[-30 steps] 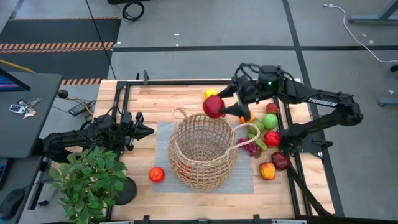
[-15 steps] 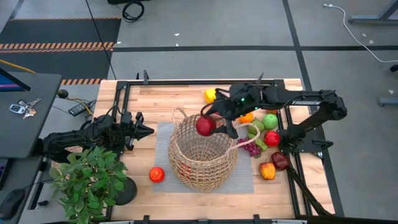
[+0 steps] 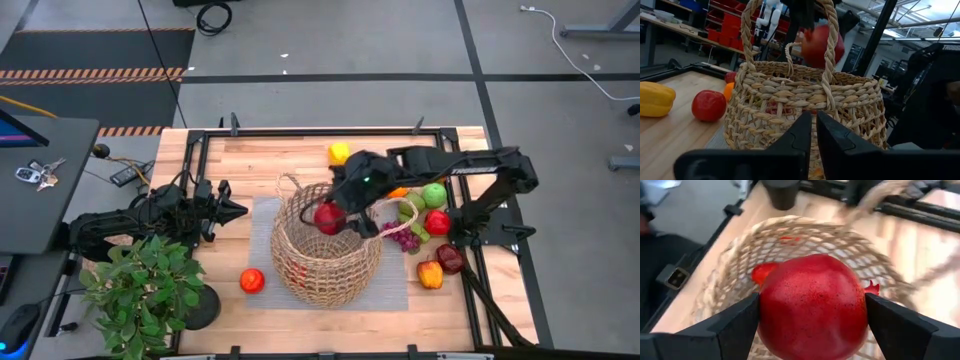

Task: Build produce basket
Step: Put the red pomegranate into the brown basket

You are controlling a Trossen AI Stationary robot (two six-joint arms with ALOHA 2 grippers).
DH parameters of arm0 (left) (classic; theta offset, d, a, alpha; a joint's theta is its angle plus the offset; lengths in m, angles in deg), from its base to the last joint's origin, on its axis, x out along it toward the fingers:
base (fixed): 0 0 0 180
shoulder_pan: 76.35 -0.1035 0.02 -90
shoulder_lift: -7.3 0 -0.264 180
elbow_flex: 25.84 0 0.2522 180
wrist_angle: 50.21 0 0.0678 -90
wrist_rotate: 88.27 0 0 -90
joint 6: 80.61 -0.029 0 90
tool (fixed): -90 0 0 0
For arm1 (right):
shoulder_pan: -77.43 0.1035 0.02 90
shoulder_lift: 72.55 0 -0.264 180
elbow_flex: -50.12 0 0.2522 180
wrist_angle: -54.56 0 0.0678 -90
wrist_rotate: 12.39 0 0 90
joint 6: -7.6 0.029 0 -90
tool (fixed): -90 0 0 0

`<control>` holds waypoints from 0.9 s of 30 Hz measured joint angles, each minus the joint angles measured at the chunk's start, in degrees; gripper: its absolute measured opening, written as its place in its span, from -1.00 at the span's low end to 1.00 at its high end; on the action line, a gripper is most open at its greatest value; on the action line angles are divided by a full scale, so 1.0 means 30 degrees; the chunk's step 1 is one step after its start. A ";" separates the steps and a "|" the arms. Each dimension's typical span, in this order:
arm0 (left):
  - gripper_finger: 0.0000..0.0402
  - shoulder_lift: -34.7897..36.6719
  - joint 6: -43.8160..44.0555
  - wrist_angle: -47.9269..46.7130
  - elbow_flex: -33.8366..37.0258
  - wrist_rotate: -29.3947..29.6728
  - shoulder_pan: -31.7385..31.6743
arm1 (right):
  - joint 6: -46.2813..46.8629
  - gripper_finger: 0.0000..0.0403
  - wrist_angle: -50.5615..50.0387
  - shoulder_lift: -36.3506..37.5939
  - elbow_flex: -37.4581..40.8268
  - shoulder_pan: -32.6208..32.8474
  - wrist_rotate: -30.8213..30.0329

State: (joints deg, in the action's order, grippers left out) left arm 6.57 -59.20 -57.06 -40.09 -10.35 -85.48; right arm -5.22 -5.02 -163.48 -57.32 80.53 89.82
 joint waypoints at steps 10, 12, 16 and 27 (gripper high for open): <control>-0.86 -0.0006 -0.0014 0.0000 -0.0004 0.0000 -0.0003 | -0.0833 0.73 0.0178 -0.1931 -0.0061 -0.0110 0.0985; -0.84 0.0000 0.0000 0.0007 -0.0001 0.0000 0.0001 | -0.1180 0.73 0.0345 -0.2433 -0.0054 -0.0184 0.1286; -0.82 -0.0001 0.0000 0.0000 -0.0002 0.0000 -0.0004 | -0.1640 0.73 0.1231 -0.3470 -0.0053 -0.0263 0.1905; -0.85 0.0001 -0.0007 0.0001 -0.0001 0.0000 0.0001 | -0.2661 0.73 0.2849 -0.6643 -0.0031 -0.0313 0.2819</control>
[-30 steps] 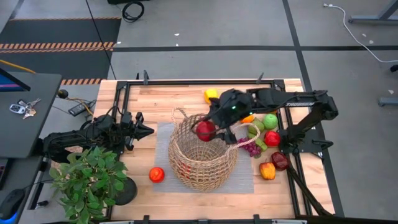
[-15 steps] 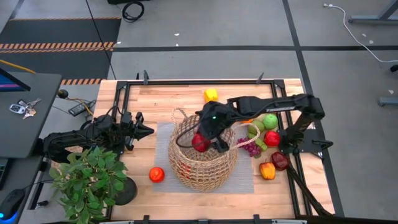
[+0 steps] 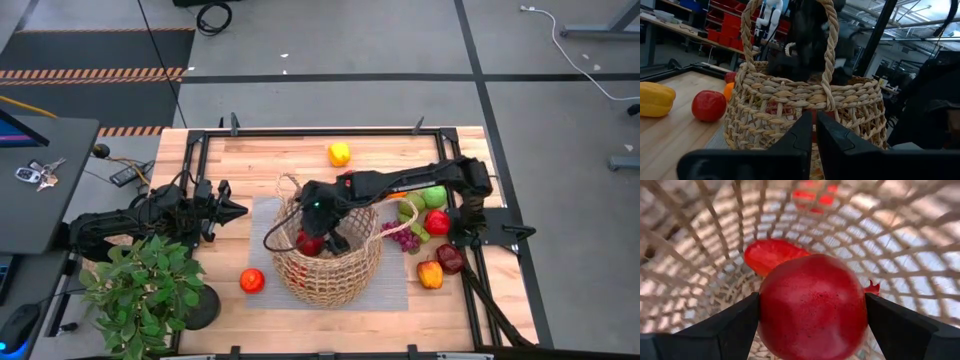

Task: Build produce basket
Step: Put the red pomegranate into the brown basket, then put the orange into the brown basket

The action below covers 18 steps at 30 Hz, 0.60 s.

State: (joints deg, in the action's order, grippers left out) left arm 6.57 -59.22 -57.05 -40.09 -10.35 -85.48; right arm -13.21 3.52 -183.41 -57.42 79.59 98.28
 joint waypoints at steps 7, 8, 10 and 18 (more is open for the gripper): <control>-0.82 -0.0005 -0.0002 -0.0001 -0.0004 0.0000 -0.0002 | -0.1086 0.73 -0.0104 -0.0576 0.0009 0.0124 -0.0174; -0.83 0.0000 -0.0006 -0.0001 -0.0006 0.0000 0.0000 | -0.1112 0.73 -0.0036 -0.0571 0.0007 0.0123 -0.0396; -0.84 -0.0003 0.0007 -0.0001 0.0001 0.0000 0.0000 | -0.1078 0.75 -0.0092 -0.0571 0.0007 0.0107 -0.0647; -0.84 0.0000 0.0006 -0.0001 0.0001 0.0000 -0.0006 | -0.0865 0.96 -0.0181 -0.0469 0.0007 0.0108 -0.1227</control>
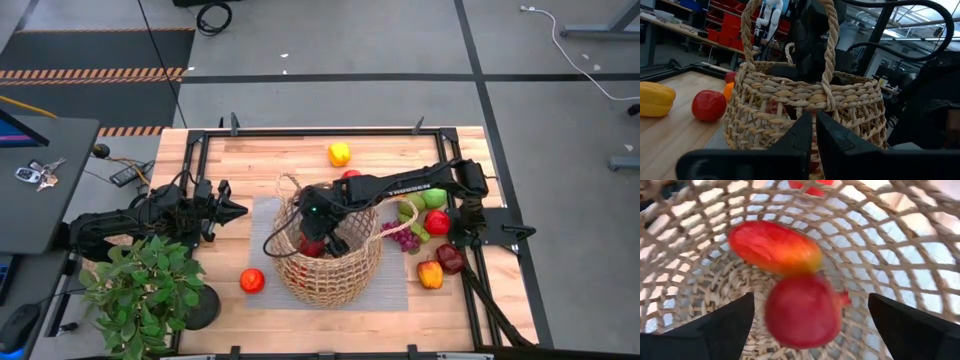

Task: Build produce basket
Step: Put the orange into the brown basket

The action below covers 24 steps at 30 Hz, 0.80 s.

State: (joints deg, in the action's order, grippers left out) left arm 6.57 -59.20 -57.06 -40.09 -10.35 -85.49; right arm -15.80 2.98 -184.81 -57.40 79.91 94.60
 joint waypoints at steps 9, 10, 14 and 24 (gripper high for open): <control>-0.85 -0.0007 -0.0009 0.0000 -0.0005 0.0000 0.0003 | 0.0242 0.95 -0.0437 0.1834 0.0000 -0.0007 -0.2488; -0.85 -0.0005 -0.0011 0.0007 -0.0005 0.0000 0.0001 | 0.0249 0.95 -0.0423 0.2330 0.0000 -0.0028 -0.2695; -0.86 -0.0007 -0.0013 0.0007 -0.0006 0.0000 0.0000 | 0.0255 0.93 -0.0412 0.4203 0.0000 -0.0220 -0.3619; -0.84 -0.0007 0.0001 0.0000 -0.0006 -0.0004 0.0000 | 0.0249 0.85 -0.2186 0.8295 -0.0007 -0.3213 -0.5310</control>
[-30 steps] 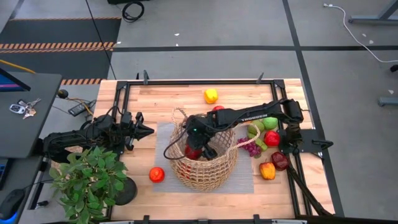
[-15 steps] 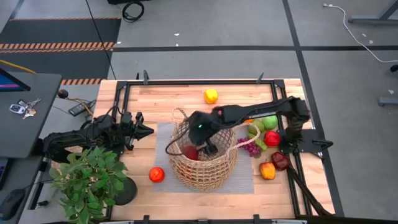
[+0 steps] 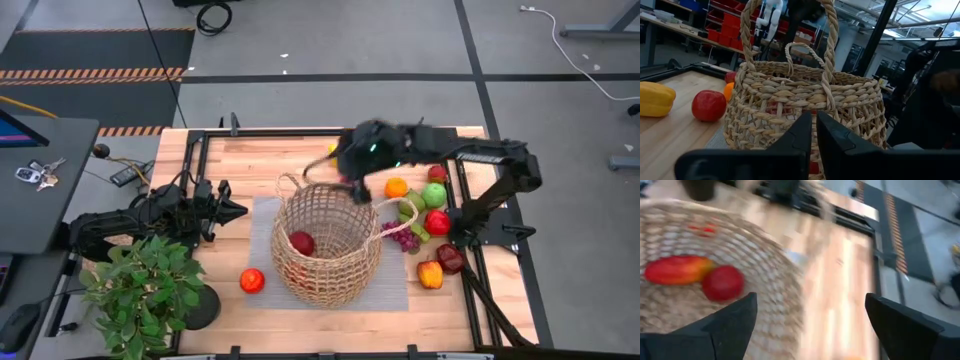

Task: Build produce basket
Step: Put the orange into the brown basket

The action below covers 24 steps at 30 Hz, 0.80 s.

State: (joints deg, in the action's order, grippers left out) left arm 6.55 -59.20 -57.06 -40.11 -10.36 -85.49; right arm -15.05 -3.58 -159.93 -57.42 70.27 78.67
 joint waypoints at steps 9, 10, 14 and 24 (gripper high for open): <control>-0.84 0.0000 -0.0007 0.0000 -0.0001 0.0004 0.0006 | 0.1510 0.77 -0.0051 0.2709 0.2960 -0.5067 0.0012; -0.84 0.0000 -0.0014 0.0007 0.0006 0.0004 -0.0001 | 0.1833 0.76 -0.0228 0.3038 0.3494 -0.5506 0.0028; -0.82 0.0000 -0.0015 0.0000 0.0004 0.0002 0.0005 | 0.2799 0.75 -0.1843 0.4107 0.5211 -0.6985 0.0107; -0.86 0.0000 0.0000 0.0000 -0.0001 0.0004 0.0003 | 0.5052 0.75 -0.5030 0.4373 0.8335 -0.8891 0.1661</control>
State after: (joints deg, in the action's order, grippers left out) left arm 6.55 -59.20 -57.06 -40.11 -10.35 -85.48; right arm 0.10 -18.67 -146.81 -32.41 43.60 83.65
